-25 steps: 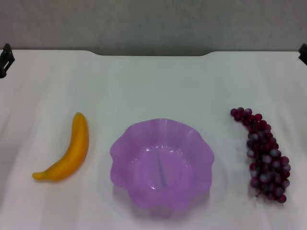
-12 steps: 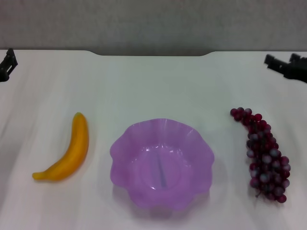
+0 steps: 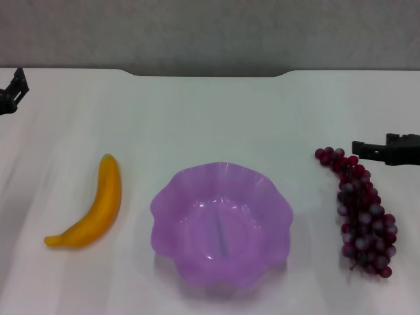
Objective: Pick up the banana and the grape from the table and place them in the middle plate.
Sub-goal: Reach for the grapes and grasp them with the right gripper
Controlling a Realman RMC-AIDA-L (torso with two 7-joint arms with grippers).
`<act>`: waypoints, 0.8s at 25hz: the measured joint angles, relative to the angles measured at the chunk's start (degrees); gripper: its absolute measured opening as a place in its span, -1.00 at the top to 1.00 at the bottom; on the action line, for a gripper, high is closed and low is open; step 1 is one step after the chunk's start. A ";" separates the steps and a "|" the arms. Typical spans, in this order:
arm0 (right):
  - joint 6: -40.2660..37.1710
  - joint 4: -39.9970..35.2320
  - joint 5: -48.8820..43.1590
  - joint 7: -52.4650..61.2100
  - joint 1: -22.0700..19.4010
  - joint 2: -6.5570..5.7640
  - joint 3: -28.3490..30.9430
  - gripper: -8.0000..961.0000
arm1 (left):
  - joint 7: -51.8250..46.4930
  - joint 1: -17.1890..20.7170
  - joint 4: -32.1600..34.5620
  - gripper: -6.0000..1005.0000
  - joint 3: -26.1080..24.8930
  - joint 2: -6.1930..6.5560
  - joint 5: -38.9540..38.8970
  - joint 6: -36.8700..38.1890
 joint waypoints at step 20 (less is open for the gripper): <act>3.89 16.15 9.39 -8.34 3.89 -0.12 -0.96 -0.79 | 0.00 -0.58 -0.69 -0.57 1.35 -0.05 -0.03 1.06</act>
